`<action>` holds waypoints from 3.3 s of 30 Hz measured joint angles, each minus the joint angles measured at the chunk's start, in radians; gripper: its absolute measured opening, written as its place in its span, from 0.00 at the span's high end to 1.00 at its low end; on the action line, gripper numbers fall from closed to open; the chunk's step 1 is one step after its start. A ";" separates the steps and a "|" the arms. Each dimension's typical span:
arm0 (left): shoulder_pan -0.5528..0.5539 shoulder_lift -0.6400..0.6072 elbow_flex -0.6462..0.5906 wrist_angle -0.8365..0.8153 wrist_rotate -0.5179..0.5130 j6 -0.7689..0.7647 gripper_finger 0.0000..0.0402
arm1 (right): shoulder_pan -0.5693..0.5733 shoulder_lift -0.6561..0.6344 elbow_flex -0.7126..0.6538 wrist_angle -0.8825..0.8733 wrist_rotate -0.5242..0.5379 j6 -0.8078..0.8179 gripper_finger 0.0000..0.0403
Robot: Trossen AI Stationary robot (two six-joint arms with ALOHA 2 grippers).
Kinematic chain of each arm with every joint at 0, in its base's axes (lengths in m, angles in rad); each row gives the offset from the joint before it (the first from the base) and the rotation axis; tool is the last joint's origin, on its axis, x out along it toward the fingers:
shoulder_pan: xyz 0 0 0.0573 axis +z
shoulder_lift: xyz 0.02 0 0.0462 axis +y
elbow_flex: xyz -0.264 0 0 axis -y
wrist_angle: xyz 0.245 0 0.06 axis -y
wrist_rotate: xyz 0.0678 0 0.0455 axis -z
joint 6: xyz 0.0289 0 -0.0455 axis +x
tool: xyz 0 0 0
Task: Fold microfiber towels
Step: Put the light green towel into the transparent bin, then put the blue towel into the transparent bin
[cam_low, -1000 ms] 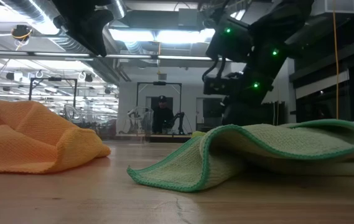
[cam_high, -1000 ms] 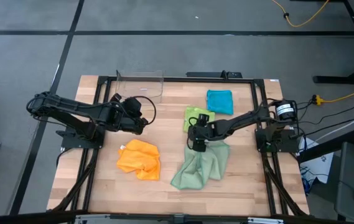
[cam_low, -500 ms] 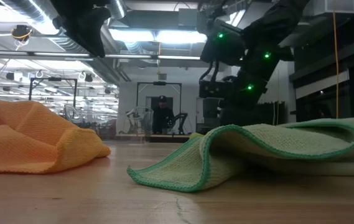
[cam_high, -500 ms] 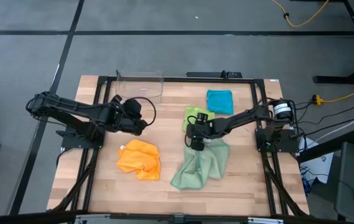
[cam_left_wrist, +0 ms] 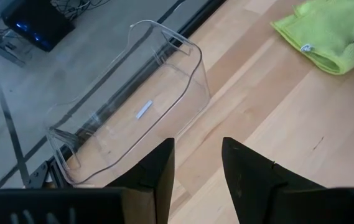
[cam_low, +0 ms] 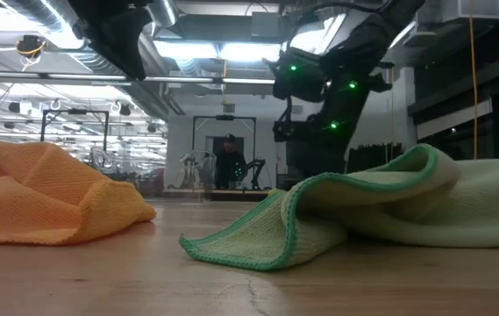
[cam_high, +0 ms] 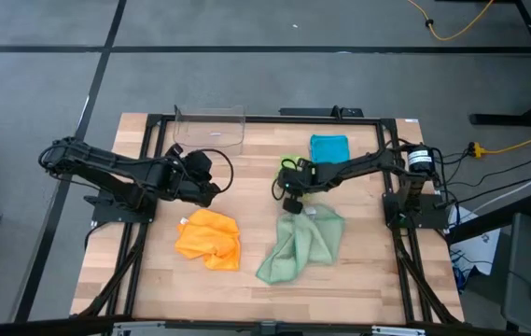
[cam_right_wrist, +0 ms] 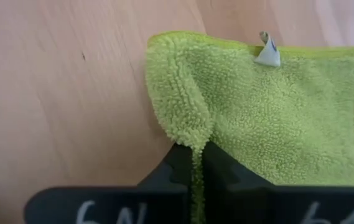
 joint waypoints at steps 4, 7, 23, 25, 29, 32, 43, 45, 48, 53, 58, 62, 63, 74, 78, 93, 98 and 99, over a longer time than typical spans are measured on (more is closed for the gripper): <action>-0.005 0.000 0.000 0.000 0.000 0.000 0.69 | -0.010 0.002 0.087 -0.062 -0.064 -0.016 0.98; -0.005 0.000 0.000 0.000 0.001 0.000 0.69 | -0.014 0.002 0.165 -0.149 -0.090 -0.033 0.98; -0.005 0.000 0.000 -0.001 0.011 -0.001 0.69 | -0.014 -0.003 0.498 -0.358 0.061 -0.216 0.98; -0.005 0.000 0.000 -0.001 0.011 -0.001 0.69 | -0.016 -0.003 0.533 -0.357 0.101 -0.248 0.98; -0.005 0.000 0.000 -0.001 0.014 -0.001 0.69 | -0.033 -0.003 0.630 -0.334 0.136 -0.320 0.98; -0.005 0.000 0.000 -0.001 0.015 -0.001 0.69 | -0.052 -0.003 0.724 -0.299 0.139 -0.379 0.98; -0.004 0.004 -0.022 0.160 -0.051 0.009 0.69 | -0.086 -0.008 1.149 -0.286 0.186 -0.451 0.98; 0.000 0.006 -0.042 0.281 -0.091 0.119 0.69 | -0.080 -0.008 1.181 -0.290 0.183 -0.458 0.98; 0.011 0.013 -0.045 0.361 -0.090 0.225 0.69 | -0.077 -0.007 1.202 -0.287 0.182 -0.473 0.98; 0.006 0.006 -0.047 0.368 -0.079 0.218 0.69 | -0.080 -0.005 1.206 -0.286 0.181 -0.473 0.98; -0.014 -0.015 -0.047 0.351 0.000 0.208 0.69 | -0.097 0.030 1.205 -0.222 0.180 -0.482 0.98; -0.053 -0.046 -0.047 0.251 0.086 0.134 0.69 | -0.124 0.079 1.206 -0.159 0.176 -0.519 0.98; -0.067 -0.052 -0.047 0.205 0.091 0.099 0.69 | -0.131 0.097 1.206 -0.151 0.168 -0.526 0.98; -0.143 -0.105 -0.047 -0.263 -0.103 -0.409 0.69 | -0.254 0.337 1.206 0.129 -0.055 -0.607 0.98; -0.143 -0.108 -0.047 -0.288 -0.109 -0.432 0.69 | -0.287 0.441 1.205 0.237 -0.128 -0.638 0.98; -0.143 -0.107 -0.047 -0.288 -0.101 -0.418 0.69 | -0.277 0.608 1.204 0.138 -0.207 -0.617 0.66; -0.143 -0.107 -0.047 -0.288 -0.099 -0.418 0.69 | -0.259 0.583 1.242 0.104 -0.198 -0.606 0.48; -0.143 -0.107 -0.047 -0.288 -0.098 -0.418 0.69 | -0.255 0.581 1.273 0.087 -0.185 -0.606 0.45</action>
